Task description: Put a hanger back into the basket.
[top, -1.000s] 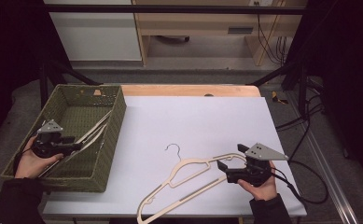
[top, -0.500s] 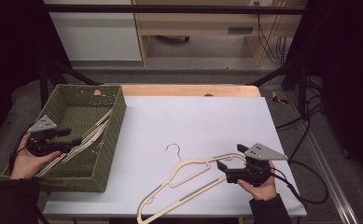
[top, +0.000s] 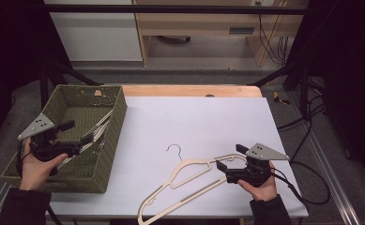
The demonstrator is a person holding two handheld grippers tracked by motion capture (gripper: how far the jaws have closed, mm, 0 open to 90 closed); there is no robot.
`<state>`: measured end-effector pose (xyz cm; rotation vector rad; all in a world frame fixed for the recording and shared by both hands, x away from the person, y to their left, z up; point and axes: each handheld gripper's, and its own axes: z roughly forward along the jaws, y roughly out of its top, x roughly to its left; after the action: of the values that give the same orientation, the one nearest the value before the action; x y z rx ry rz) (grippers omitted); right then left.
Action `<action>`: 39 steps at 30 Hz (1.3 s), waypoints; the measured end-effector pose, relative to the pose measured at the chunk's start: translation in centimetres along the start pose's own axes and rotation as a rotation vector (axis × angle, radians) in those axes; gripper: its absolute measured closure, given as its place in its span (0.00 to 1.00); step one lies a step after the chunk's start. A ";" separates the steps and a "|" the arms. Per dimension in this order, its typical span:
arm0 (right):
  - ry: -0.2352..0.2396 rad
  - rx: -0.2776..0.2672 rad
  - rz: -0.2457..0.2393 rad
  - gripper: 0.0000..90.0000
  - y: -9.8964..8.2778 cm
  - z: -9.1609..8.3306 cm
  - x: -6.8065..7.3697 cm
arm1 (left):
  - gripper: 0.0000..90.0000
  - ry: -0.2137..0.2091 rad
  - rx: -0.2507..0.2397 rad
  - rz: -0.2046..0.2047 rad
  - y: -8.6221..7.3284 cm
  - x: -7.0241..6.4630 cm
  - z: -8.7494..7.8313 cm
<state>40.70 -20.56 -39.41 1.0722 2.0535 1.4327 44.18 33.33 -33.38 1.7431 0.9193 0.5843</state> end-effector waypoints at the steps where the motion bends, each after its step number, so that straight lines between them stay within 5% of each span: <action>1: 0.000 -0.003 0.001 0.09 0.0 0.0 0.0 | 0.09 -0.011 -0.015 -0.010 0.0 -0.7 0.2; 8: -0.011 0.008 0.008 0.09 -0.1 0.2 0.1 | 0.08 -0.070 -0.052 0.017 -0.5 -4.9 1.8; 22: 0.005 0.010 0.020 0.09 -0.2 0.6 0.3 | 0.07 -0.213 0.004 0.044 -3.3 -11.3 5.6; 28: 0.010 0.022 0.035 0.09 -0.4 1.1 0.4 | 0.07 -0.245 0.058 0.047 -5.0 -12.6 7.3; 39: 0.008 0.055 0.068 0.09 -0.8 2.6 0.9 | 0.07 -0.244 0.133 0.023 -7.9 -12.9 8.9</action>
<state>41.69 -18.44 -41.08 1.1709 2.0910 1.4225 40.83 19.22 -43.31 1.8979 0.7815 0.3214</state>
